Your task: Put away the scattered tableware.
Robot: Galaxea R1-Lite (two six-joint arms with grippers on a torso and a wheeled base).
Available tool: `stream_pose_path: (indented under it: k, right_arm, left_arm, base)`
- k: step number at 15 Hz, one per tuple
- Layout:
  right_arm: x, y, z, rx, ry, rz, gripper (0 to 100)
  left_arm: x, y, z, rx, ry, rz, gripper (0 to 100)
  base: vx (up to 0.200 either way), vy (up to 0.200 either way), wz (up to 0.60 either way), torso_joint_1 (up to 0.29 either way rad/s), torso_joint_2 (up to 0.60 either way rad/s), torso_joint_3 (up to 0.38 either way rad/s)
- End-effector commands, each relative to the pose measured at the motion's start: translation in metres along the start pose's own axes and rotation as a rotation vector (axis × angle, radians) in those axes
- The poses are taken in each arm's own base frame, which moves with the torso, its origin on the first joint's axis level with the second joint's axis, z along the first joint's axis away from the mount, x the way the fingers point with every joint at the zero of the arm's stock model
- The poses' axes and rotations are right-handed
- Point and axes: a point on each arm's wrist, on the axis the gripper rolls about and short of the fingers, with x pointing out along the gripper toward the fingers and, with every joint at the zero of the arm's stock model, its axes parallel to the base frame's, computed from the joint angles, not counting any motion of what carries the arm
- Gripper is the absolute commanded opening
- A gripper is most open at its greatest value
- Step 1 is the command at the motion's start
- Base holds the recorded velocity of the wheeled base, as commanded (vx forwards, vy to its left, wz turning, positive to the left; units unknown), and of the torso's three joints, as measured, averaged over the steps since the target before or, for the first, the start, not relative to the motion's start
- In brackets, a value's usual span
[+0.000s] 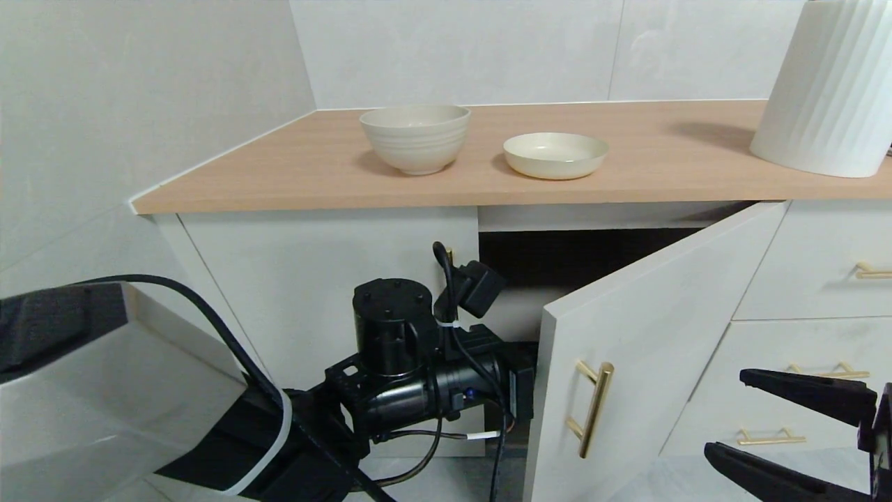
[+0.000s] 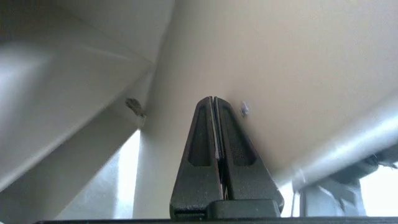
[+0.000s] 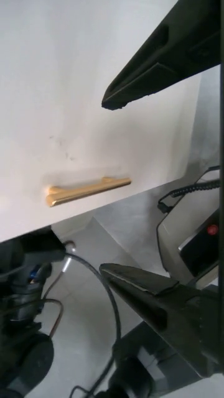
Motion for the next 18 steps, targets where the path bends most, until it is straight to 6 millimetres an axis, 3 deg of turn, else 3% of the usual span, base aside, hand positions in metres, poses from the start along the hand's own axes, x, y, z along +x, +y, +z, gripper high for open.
stream_pose_path:
  k: [1,6,10,18]
  right_arm:
    - [-0.008,0.001,0.006,0.001,-0.045,0.006,100]
    - [-0.016,0.001,0.013,0.001,-0.092,0.011,100]
    - [-0.015,0.001,0.013,0.001,-0.091,0.010,100]
    - [-0.016,0.002,0.013,0.001,-0.095,0.028,100]
  left_arm:
    - [0.009,-0.002,0.000,-0.001,0.010,-0.013,0]
    - [0.000,-0.007,-0.001,-0.007,0.018,0.009,0]
    - [0.002,-0.006,-0.003,-0.013,0.025,0.010,0]
    - [0.012,-0.001,-0.006,-0.018,0.036,0.013,0]
  base:
    - [0.000,0.000,0.00,0.000,0.00,0.000]
    - [0.000,0.000,0.00,0.000,0.00,0.000]
    - [-0.200,0.000,0.00,0.006,0.00,-0.001]
    - [0.000,0.000,0.00,0.000,0.00,0.000]
